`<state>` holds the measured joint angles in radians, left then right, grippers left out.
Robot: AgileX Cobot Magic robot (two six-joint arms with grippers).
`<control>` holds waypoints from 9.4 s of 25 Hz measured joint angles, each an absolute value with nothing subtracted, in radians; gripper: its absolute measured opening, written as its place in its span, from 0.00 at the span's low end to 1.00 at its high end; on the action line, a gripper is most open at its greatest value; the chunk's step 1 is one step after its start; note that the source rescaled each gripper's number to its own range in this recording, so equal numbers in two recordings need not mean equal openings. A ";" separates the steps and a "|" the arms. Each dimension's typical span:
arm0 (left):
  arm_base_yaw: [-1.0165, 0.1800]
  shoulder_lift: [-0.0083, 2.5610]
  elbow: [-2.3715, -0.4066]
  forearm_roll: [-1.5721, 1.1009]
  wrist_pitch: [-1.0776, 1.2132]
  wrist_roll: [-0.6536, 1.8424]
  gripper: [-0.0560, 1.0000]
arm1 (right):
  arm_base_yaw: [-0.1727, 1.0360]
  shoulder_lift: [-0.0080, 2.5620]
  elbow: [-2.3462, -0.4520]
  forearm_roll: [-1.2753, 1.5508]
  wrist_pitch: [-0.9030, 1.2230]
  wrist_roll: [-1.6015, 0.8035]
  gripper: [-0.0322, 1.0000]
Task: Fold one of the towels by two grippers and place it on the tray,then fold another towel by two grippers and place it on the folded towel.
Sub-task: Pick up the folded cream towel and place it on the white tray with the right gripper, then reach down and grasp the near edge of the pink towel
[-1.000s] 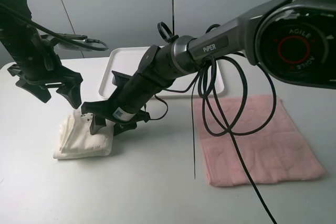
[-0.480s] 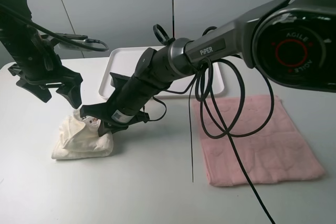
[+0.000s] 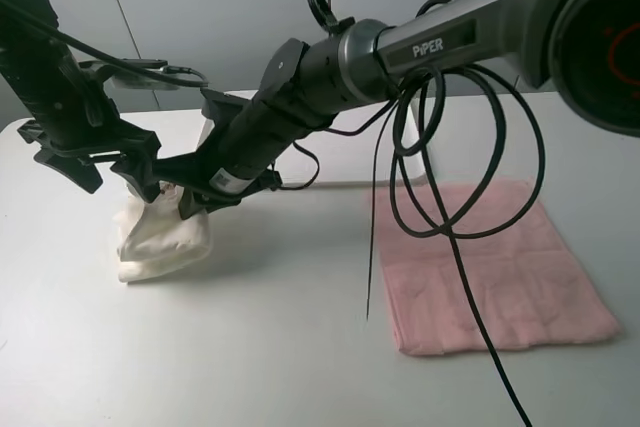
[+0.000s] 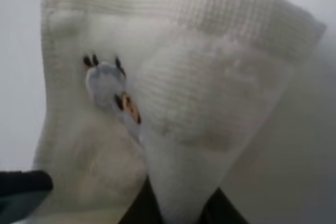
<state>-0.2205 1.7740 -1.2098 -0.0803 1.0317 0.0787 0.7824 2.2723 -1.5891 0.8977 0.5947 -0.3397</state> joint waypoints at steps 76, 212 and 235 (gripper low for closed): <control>-0.358 1.738 -1.222 -0.038 1.094 0.230 0.99 | 0.318 1.587 -1.186 -0.091 0.799 -0.210 1.00; -1.218 2.248 -1.511 0.066 0.852 0.365 0.99 | 0.045 1.550 -0.438 -0.060 0.572 -1.499 1.00; -1.218 2.248 -1.511 0.062 0.858 0.365 0.99 | 0.045 1.678 -0.446 -0.091 0.443 -1.499 0.53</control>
<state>-1.2184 2.2484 -1.5108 0.0621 0.8583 0.3655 0.0445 1.6777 -0.4460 -0.0913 0.4427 -1.4989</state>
